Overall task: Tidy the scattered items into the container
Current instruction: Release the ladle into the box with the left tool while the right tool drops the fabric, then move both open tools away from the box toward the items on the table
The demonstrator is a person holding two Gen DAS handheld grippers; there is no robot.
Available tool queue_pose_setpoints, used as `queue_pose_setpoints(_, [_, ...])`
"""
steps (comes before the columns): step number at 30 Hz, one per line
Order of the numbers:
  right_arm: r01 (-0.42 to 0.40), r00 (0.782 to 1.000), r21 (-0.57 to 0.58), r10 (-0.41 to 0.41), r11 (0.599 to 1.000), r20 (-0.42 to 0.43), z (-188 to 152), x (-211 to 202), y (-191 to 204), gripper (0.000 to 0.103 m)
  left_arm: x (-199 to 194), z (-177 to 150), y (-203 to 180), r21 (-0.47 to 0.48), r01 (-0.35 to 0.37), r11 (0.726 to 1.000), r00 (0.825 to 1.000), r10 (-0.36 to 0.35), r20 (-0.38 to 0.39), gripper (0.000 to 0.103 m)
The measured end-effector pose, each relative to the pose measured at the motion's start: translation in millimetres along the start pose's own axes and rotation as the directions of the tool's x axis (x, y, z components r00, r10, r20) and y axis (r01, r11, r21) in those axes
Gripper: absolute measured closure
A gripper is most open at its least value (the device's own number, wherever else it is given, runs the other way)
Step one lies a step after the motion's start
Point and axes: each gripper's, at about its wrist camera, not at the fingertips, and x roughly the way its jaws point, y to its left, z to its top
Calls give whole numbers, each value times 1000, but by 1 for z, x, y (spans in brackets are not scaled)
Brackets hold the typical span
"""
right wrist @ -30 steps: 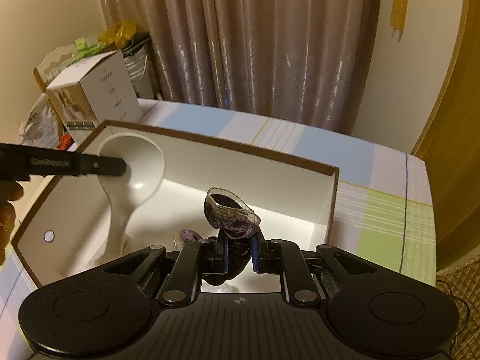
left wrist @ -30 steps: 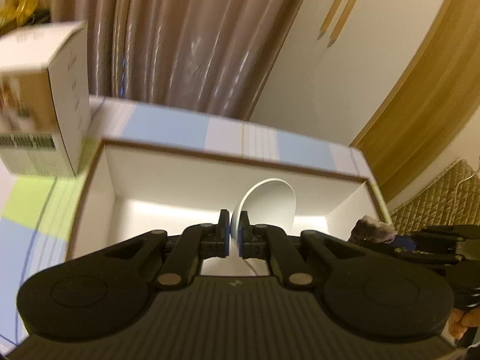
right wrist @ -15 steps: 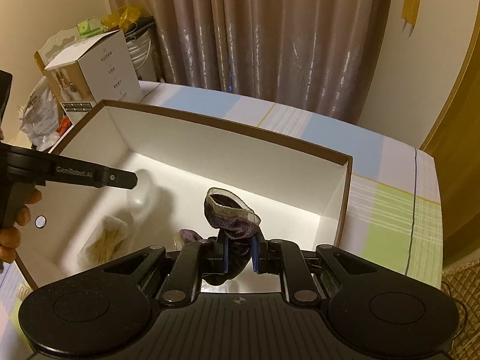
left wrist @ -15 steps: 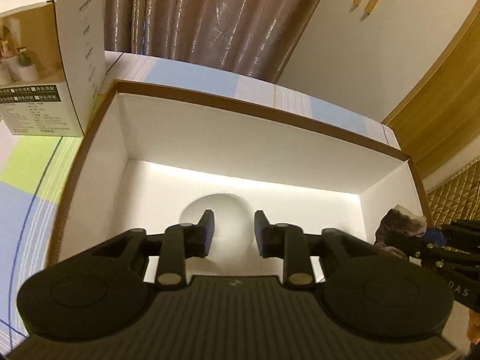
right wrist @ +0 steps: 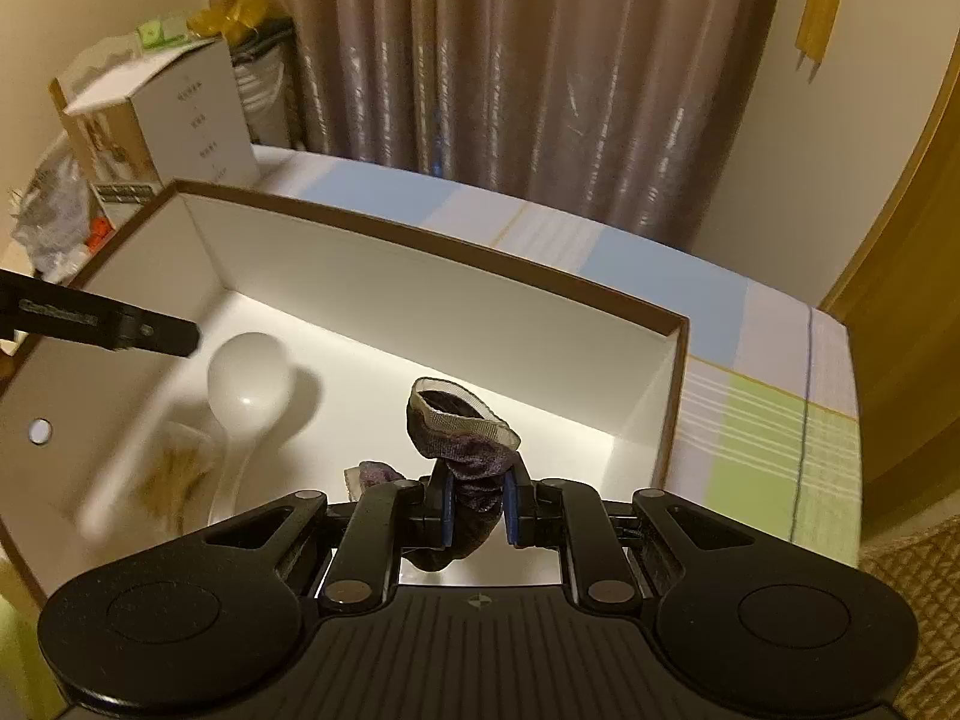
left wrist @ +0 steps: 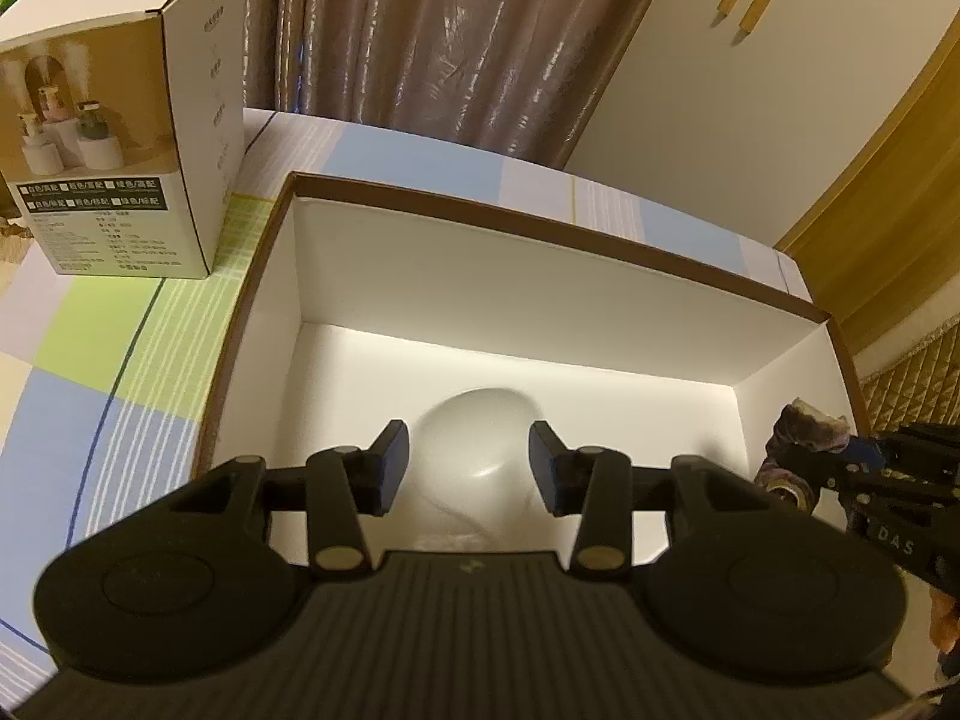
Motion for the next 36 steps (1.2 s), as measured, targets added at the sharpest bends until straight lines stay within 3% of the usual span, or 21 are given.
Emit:
queue_pose_setpoints(4, [35,999,-38,-35,999,3,0,2,4,85,-3,-1,-1,24,-10,1000,1000,10,8,62])
queue_pose_setpoints(5, [37,999,-47,-37,998,3,0,2,6,78,-4,-1,-2,31,-12,999,1000,11,10,61])
queue_pose_setpoints(6, [37,999,-52,-37,998,5,-1,2,7,38,-4,-1,-3,37,-13,999,1000,13,13,60])
queue_pose_setpoints(7, [52,998,-59,-50,997,31,-2,0,8,9,-5,-1,-4,42,-14,999,1000,14,15,59])
queue_pose_setpoints(9, [64,995,-112,-54,992,86,-5,-6,14,8,-7,-2,-6,52,-17,998,1000,16,19,58])
queue_pose_setpoints(22, [68,997,-147,-63,987,34,-13,-14,22,8,-14,-4,-10,94,-43,995,999,41,25,54])
queue_pose_setpoints(32, [66,998,-128,-64,990,21,-21,-27,27,8,-26,-12,-21,168,-73,983,997,71,19,38])
queue_pose_setpoints(36, [64,998,-106,-63,992,12,-25,-32,29,8,-34,-17,-26,200,-89,976,996,87,17,24])
